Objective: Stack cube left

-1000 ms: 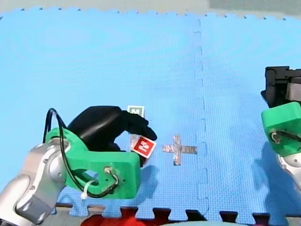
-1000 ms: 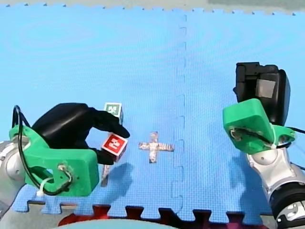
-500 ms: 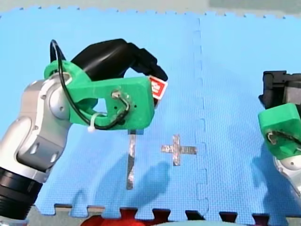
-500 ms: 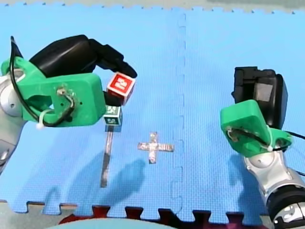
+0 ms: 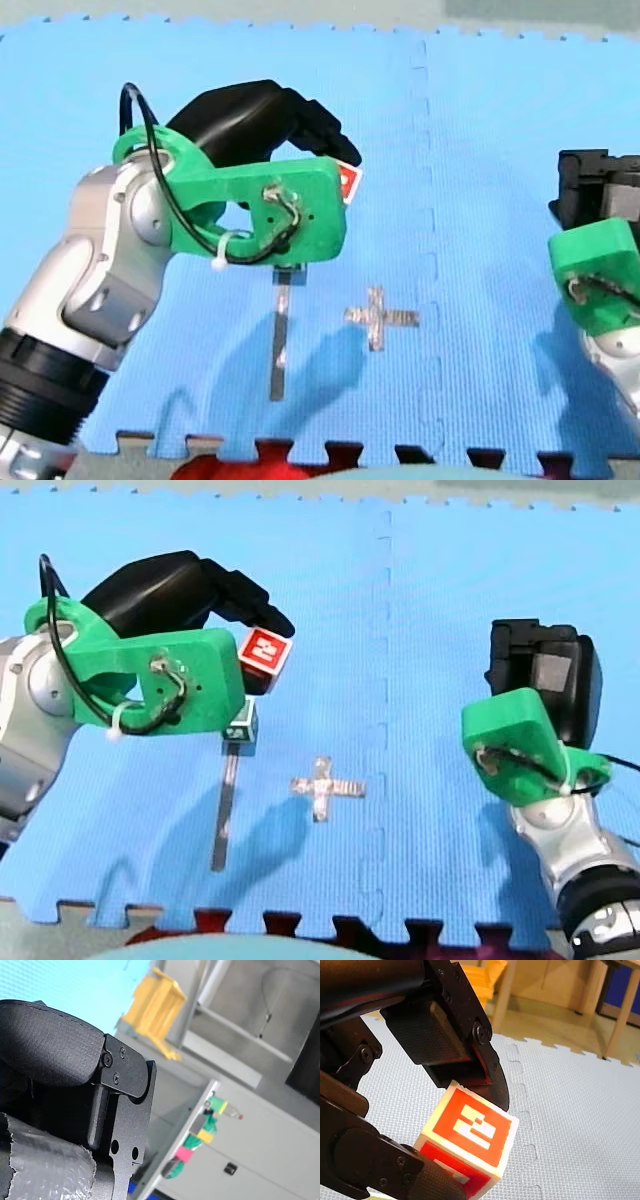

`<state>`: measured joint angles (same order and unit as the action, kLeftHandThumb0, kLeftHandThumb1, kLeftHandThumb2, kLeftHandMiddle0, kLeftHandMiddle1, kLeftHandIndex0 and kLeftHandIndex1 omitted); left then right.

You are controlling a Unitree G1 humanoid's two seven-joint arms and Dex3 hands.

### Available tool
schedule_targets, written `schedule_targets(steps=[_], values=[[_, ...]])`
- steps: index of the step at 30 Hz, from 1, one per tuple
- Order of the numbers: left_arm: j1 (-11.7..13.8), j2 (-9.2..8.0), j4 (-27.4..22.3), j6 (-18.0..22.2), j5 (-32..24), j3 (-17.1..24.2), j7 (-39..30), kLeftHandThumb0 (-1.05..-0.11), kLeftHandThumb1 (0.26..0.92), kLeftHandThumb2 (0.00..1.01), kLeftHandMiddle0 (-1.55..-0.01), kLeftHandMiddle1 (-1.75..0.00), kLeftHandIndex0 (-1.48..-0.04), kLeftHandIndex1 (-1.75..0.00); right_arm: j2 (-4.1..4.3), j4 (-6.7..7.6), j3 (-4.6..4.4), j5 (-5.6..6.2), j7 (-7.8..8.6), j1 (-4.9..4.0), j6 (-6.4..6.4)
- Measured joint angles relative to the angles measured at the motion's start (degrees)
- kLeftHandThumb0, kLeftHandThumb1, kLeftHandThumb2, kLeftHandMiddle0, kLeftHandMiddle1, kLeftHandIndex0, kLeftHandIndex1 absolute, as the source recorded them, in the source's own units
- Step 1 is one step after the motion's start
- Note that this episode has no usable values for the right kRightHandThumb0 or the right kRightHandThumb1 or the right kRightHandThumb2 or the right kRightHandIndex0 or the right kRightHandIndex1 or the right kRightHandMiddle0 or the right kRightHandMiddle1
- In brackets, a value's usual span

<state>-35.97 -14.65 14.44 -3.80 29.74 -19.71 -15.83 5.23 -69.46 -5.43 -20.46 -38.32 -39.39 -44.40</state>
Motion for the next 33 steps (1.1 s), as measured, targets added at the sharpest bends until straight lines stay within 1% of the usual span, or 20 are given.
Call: schedule_targets(steps=[3, 5, 11, 13, 16, 22, 27, 33], values=[[0.4, 1.64, 4.1, 1.8, -0.4, -0.2, 2.9, -0.468, 0.757, 0.0, -0.98, -1.75, -1.3, -0.06, -0.01, -0.12, -0.04, -0.03, -0.14, -0.02, 0.0], [0.5, 2.3, 6.6, 3.6, -0.7, -0.2, 4.7, -0.457, 0.758, 0.0, -0.98, -1.75, -1.31, -0.06, -0.02, -0.13, -0.07, -0.03, -0.16, -0.01, 0.0], [0.8, 3.74, 14.7, 12.2, -1.3, -0.2, 12.1, -0.439, 0.761, 0.0, -0.97, -1.75, -1.31, -0.05, -0.05, -0.13, -0.17, -0.07, -0.21, -0.02, -0.01], [0.7, 4.07, 17.2, 14.2, -1.4, -0.2, 13.6, -0.44, 0.762, 0.0, -0.97, -1.75, -1.31, -0.05, -0.06, -0.14, -0.18, -0.1, -0.47, -0.16, -0.01], [0.1, 4.64, 19.7, 15.3, -1.4, -0.2, 14.7, -0.443, 0.762, 0.0, -0.97, -1.75, -1.31, -0.05, -0.14, -0.15, -0.27, -0.18, -0.87, -0.48, 0.01], [-0.6, 5.7, 23.1, 17.1, -1.8, -0.1, 16.5, -0.454, 0.761, 0.0, -0.97, -1.75, -1.31, -0.04, -0.37, -0.16, -0.42, -0.27, -1.22, -0.88, 0.3], [-0.8, 6.13, 25.0, 18.5, -2.3, 0.1, 17.4, -0.459, 0.76, 0.0, -0.97, -1.75, -1.32, -0.04, -0.72, -0.19, -0.57, -0.38, -1.54, -1.07, 0.88], [-1.1, 6.3, 27.7, 21.0, -3.2, 0.4, 17.7, -0.464, 0.76, 0.0, -0.96, -1.75, -1.32, -0.04, -0.9, -0.31, -0.86, -1.05, -2.08, -1.3, 1.93]])
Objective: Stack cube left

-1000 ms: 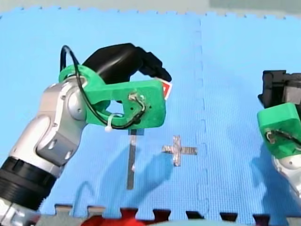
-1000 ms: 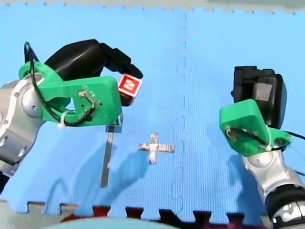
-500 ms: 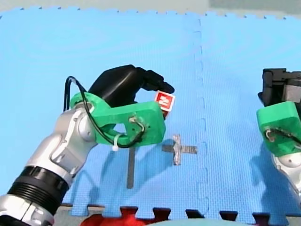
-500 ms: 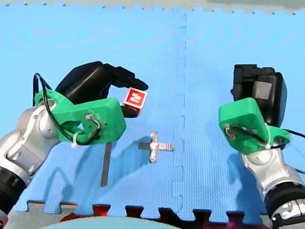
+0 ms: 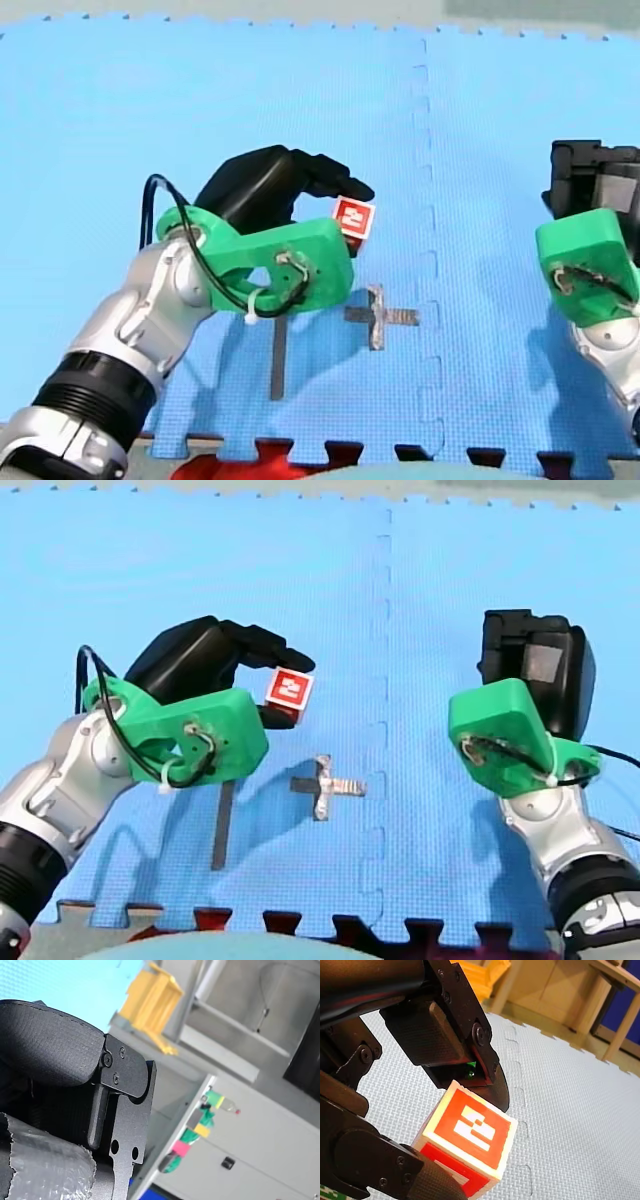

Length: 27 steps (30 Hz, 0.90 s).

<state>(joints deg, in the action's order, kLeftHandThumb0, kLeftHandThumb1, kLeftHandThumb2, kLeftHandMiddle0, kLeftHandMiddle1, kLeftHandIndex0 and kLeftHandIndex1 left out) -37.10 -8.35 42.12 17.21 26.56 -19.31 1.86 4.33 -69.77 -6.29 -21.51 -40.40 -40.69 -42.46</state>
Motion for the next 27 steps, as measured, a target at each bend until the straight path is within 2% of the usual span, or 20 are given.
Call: schedule_targets(steps=[10, 27], values=[[-0.1, 1.0, 1.4, 1.2, -0.5, -0.2, -0.5, -0.466, 0.759, 0.0, -0.95, -1.75, -1.33, -0.03, -0.15, -0.22, 0.16, 0.04, 0.07, -0.31, 0.21], [-0.4, 1.32, 2.8, 4.1, -0.9, -1.1, -4.1, -0.469, 0.764, 0.0, -0.94, -1.75, -1.33, -0.02, -0.04, 0.23, 0.43, 0.43, 0.85, -0.8, 0.09]])
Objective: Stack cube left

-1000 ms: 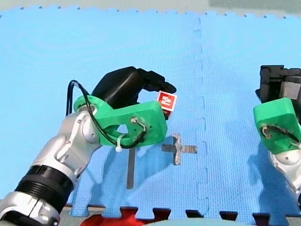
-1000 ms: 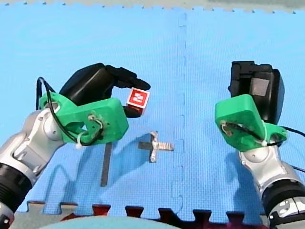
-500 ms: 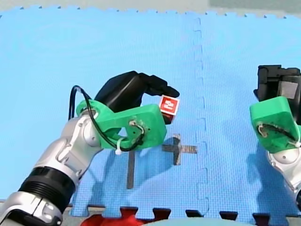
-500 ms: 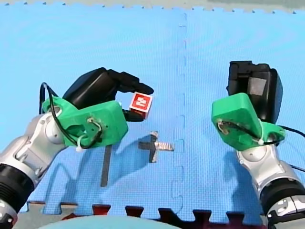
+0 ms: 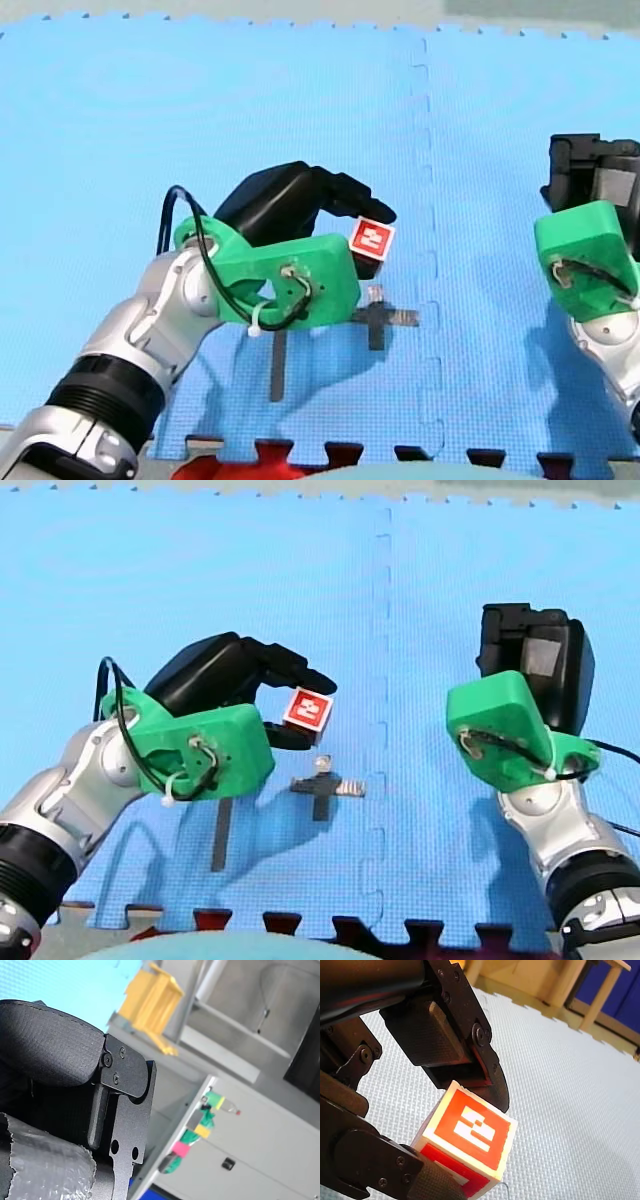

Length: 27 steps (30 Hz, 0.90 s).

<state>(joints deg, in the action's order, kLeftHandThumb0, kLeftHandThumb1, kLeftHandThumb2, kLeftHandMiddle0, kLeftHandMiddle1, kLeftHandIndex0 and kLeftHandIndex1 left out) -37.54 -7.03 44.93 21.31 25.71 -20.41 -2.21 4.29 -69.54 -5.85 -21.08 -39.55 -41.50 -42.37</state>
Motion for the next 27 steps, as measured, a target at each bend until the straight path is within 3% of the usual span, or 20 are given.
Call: schedule_targets(steps=[13, 27], values=[[0.4, 1.11, 3.0, 2.0, 0.9, -1.7, 0.6, -0.488, 0.766, 0.0, -0.94, -1.75, -1.32, -0.01, -0.4, 0.17, 0.01, 0.04, -0.22, -0.76, 0.52], [0.4, 1.26, 5.3, 3.2, 0.8, -2.1, 0.5, -0.482, 0.765, 0.0, -0.94, -1.75, -1.33, -0.01, -0.59, 0.83, -0.14, -0.15, -1.24, -0.79, 0.76]])
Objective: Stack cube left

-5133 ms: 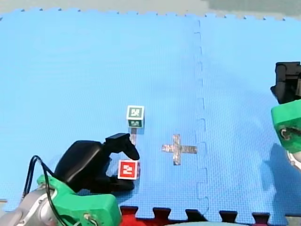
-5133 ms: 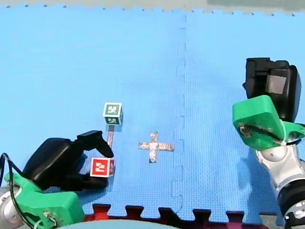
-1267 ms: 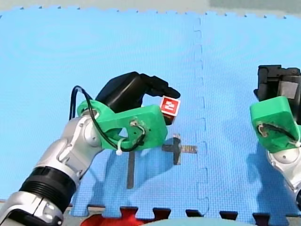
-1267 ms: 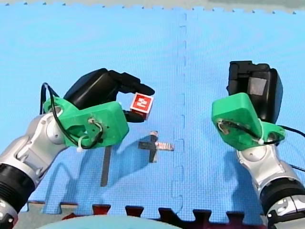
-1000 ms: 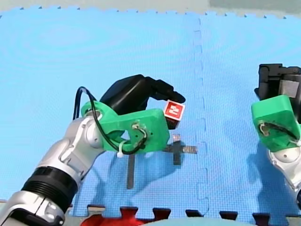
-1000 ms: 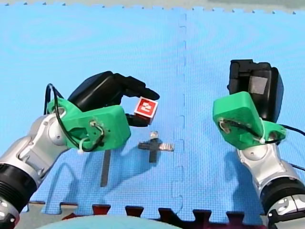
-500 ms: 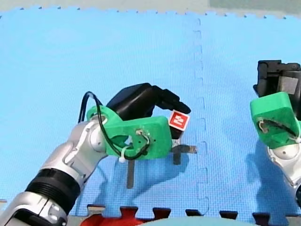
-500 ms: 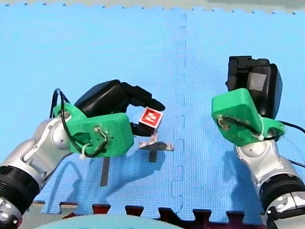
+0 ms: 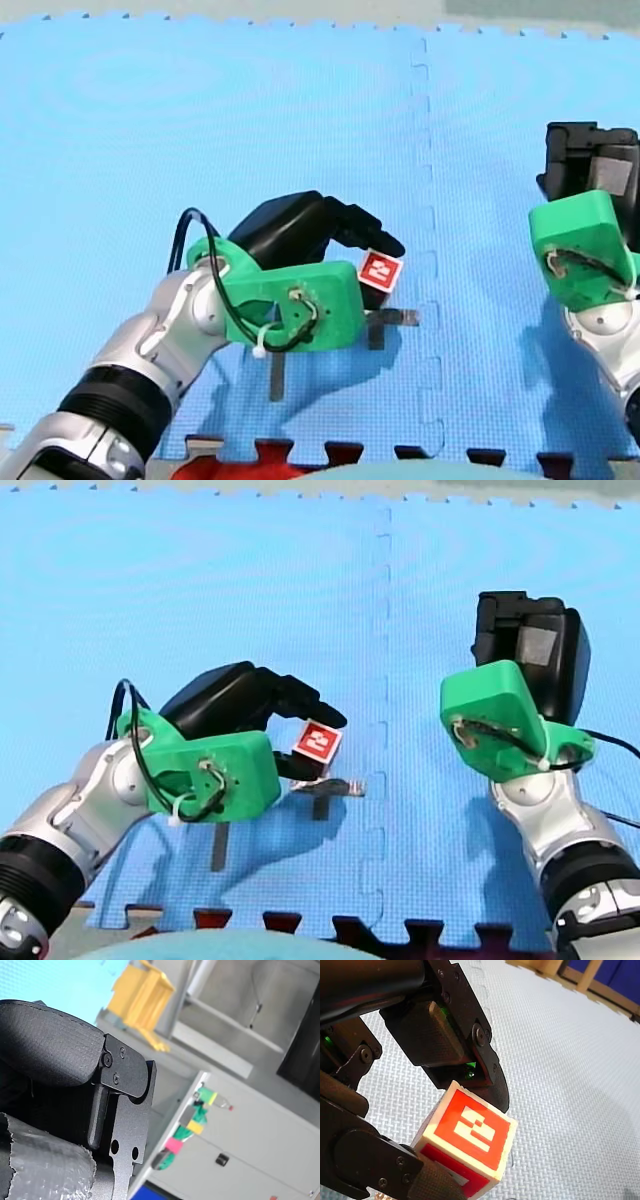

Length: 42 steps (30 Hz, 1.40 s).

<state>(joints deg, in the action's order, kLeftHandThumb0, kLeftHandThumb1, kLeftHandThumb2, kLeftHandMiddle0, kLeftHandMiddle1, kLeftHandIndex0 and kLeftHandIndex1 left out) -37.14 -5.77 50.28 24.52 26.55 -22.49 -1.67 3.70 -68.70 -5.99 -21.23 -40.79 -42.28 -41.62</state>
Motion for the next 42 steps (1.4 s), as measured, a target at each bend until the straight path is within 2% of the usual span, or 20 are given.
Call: schedule_targets(steps=[8, 19, 27, 42], values=[[-0.4, 0.53, 3.7, 1.6, 0.7, -0.5, 1.5, -0.479, 0.763, 0.0, -0.94, -1.75, -1.33, -0.01, -0.1, 0.37, -0.19, -0.4, -0.67, 0.04, 0.1], [-0.5, 0.66, 5.0, 2.5, 1.0, -0.5, 2.5, -0.477, 0.763, 0.0, -0.93, -1.75, -1.32, -0.01, -0.35, 0.6, -0.63, -0.81, -1.89, 0.18, 0.3], [-0.5, 1.96, 7.6, 1.8, 2.2, -0.9, 6.4, -0.481, 0.764, 0.0, -0.93, -1.75, -1.32, 0.0, -0.42, 0.61, -0.97, -1.05, -2.58, 0.37, 0.55], [-2.3, 3.93, 12.6, 3.6, 2.7, -1.1, 11.6, -0.464, 0.763, 0.0, -0.92, -1.75, -1.32, 0.0, -1.0, 0.44, -1.12, -1.01, -2.83, 0.44, 2.25]])
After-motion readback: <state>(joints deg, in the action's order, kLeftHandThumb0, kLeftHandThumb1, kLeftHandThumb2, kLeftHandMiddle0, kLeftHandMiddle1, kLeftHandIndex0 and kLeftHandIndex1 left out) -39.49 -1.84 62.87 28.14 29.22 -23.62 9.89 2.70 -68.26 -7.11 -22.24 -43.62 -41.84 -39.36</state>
